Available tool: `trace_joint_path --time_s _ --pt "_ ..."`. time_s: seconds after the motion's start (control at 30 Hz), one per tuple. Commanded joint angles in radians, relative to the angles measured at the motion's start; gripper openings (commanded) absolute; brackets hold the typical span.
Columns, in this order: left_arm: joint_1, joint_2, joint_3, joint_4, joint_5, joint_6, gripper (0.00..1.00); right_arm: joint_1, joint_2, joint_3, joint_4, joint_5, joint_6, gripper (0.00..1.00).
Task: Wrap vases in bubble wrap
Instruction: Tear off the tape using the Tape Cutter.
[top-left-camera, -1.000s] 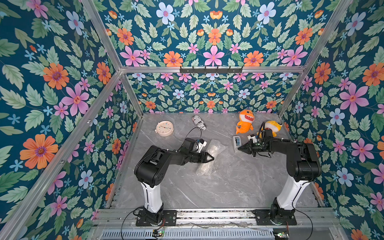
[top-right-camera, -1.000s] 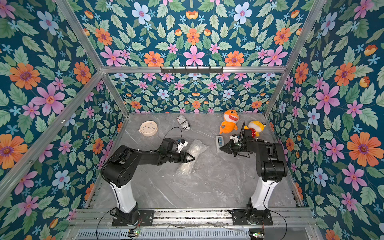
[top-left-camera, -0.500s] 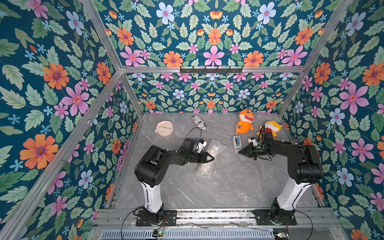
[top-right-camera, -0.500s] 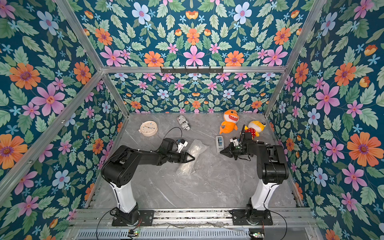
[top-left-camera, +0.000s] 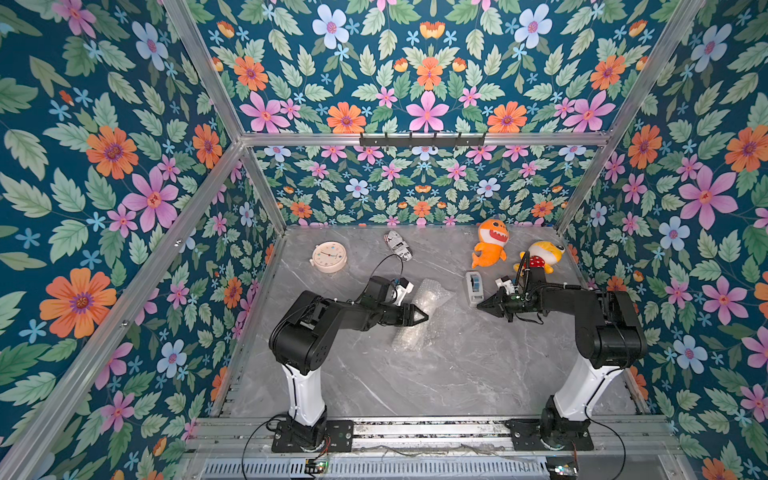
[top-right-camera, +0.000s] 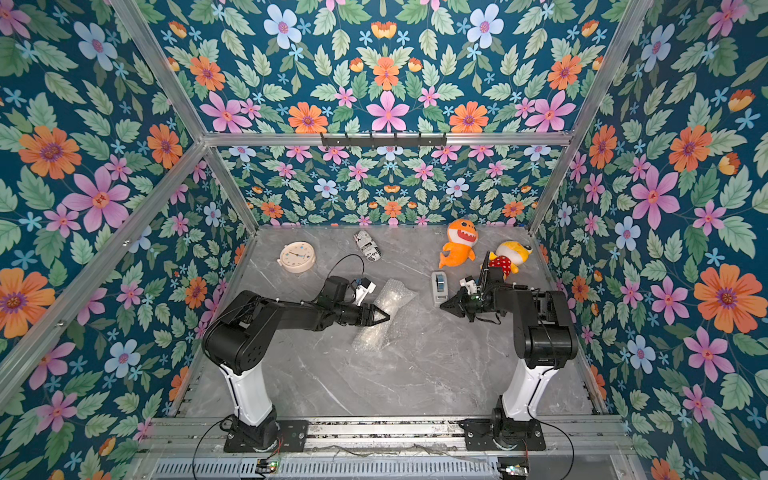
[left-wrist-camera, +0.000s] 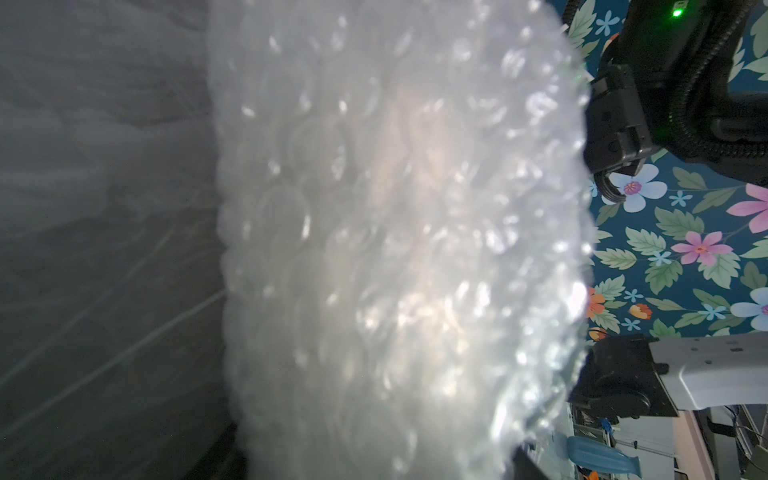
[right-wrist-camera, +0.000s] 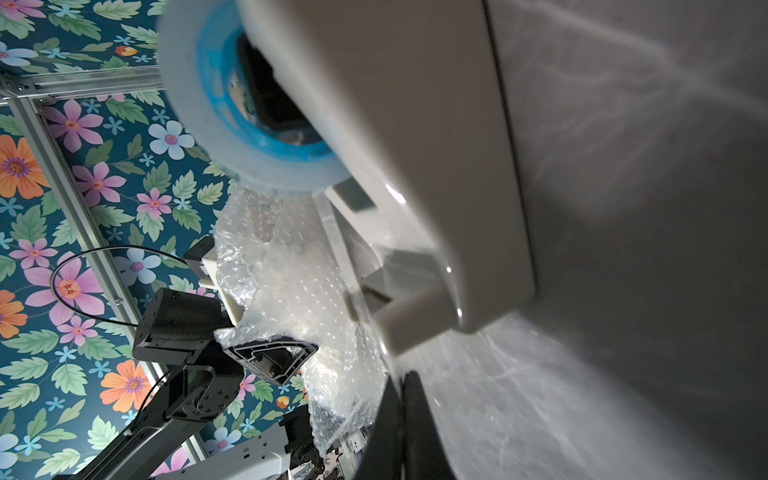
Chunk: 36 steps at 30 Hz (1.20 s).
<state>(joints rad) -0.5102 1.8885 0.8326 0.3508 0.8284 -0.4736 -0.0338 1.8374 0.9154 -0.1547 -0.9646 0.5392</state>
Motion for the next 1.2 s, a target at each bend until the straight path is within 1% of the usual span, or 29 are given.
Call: trace_joint_path --time_s 0.0,0.23,0.57,0.83,0.93,1.07,1.17 --pt "-0.001 0.014 -0.011 -0.123 -0.064 -0.003 0.11 0.003 0.009 -0.010 -0.062 -0.002 -0.013 0.00" --pt "-0.001 0.014 -0.010 -0.124 -0.063 -0.003 0.11 0.005 0.009 -0.025 -0.054 0.003 -0.013 0.00" --pt "-0.001 0.017 -0.012 -0.115 -0.059 -0.007 0.11 0.008 -0.049 -0.069 -0.041 -0.010 -0.005 0.00" --pt "-0.001 0.012 -0.015 -0.115 -0.060 -0.007 0.11 0.009 -0.029 -0.071 -0.029 -0.007 -0.005 0.00" --pt "-0.001 0.012 -0.016 -0.115 -0.059 -0.006 0.11 0.009 -0.004 -0.063 -0.029 0.018 -0.011 0.00" --pt "-0.001 0.006 -0.017 -0.119 -0.059 -0.007 0.11 0.009 0.023 -0.055 -0.039 0.081 -0.023 0.00" --pt "-0.001 0.003 -0.016 -0.128 -0.061 -0.001 0.11 0.006 0.021 -0.049 -0.056 0.121 -0.031 0.00"
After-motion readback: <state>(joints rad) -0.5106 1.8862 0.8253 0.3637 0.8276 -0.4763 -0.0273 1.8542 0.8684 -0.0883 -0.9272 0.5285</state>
